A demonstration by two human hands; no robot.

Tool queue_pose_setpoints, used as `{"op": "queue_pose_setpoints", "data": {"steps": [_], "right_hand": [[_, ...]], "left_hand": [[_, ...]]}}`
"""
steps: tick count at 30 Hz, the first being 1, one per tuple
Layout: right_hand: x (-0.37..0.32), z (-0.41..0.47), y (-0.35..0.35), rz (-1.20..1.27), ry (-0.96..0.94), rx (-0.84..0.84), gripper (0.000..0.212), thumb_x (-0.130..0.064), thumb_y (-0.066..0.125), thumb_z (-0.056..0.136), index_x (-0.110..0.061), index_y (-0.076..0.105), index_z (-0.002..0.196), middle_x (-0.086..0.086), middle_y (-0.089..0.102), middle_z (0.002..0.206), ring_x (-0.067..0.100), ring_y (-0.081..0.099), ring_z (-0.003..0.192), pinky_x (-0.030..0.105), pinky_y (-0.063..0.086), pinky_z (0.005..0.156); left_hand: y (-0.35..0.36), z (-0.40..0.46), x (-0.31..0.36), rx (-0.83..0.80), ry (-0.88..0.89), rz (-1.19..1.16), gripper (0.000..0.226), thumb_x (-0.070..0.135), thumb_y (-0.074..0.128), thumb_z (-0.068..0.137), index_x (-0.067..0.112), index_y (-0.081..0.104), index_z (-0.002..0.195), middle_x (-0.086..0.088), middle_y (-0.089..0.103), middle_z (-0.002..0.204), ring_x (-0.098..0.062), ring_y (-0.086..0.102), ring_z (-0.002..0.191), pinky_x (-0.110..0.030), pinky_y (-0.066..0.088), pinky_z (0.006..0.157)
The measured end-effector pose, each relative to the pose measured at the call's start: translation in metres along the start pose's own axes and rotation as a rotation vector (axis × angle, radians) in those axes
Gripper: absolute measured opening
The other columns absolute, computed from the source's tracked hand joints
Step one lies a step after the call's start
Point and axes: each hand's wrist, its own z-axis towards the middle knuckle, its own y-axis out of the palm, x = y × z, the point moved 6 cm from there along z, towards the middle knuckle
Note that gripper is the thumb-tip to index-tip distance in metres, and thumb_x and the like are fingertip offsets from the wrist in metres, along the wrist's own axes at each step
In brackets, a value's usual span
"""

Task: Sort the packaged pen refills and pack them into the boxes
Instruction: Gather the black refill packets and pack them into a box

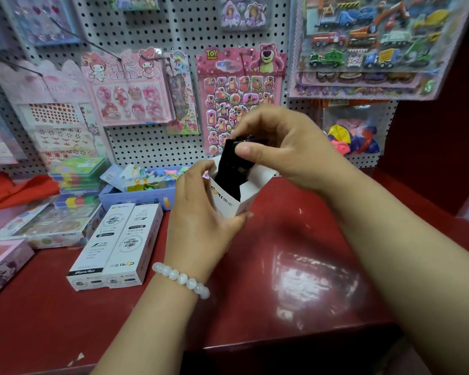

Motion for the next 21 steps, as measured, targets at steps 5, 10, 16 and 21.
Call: {"op": "queue_pose_setpoints", "data": {"steps": [5, 10, 16, 21], "right_hand": [[0.021, 0.000, 0.020, -0.300, 0.131, -0.020, 0.008, -0.025, 0.074, 0.077, -0.025, 0.068, 0.073, -0.010, 0.062, 0.062, -0.003, 0.053, 0.056, 0.026, 0.044, 0.058], [0.010, -0.006, 0.017, -0.183, 0.060, 0.082, 0.039, -0.044, 0.047, 0.091, -0.014, 0.071, 0.092, -0.004, 0.070, 0.085, 0.009, 0.066, 0.082, 0.037, 0.053, 0.079], [0.017, -0.017, 0.041, -0.617, -0.093, -0.041, 0.096, -0.072, 0.000, 0.086, -0.007, 0.072, 0.088, 0.003, 0.070, 0.086, 0.016, 0.052, 0.095, 0.042, 0.041, 0.089], [0.006, -0.018, 0.032, -0.553, -0.203, 0.086, 0.074, -0.064, 0.017, 0.092, -0.014, 0.071, 0.097, -0.002, 0.070, 0.089, 0.019, 0.055, 0.092, 0.038, 0.041, 0.086]], "left_hand": [[0.001, 0.002, -0.002, 0.010, -0.010, -0.018, 0.090, 0.029, 0.090, 0.050, 0.017, 0.044, 0.126, -0.001, 0.051, 0.118, -0.022, 0.054, 0.104, -0.040, 0.048, 0.088], [0.000, 0.004, -0.006, 0.030, -0.024, -0.023, 0.091, 0.033, 0.090, 0.049, 0.020, 0.043, 0.125, -0.001, 0.053, 0.117, -0.023, 0.056, 0.105, -0.043, 0.049, 0.089], [0.000, 0.005, -0.008, 0.039, -0.068, -0.030, 0.085, 0.039, 0.080, 0.053, 0.021, 0.043, 0.126, 0.000, 0.053, 0.117, -0.021, 0.055, 0.107, -0.042, 0.049, 0.089], [0.002, 0.007, -0.013, 0.028, -0.158, -0.100, 0.100, 0.050, 0.078, 0.050, 0.028, 0.031, 0.134, 0.000, 0.055, 0.115, -0.019, 0.059, 0.103, -0.041, 0.051, 0.088]]}}
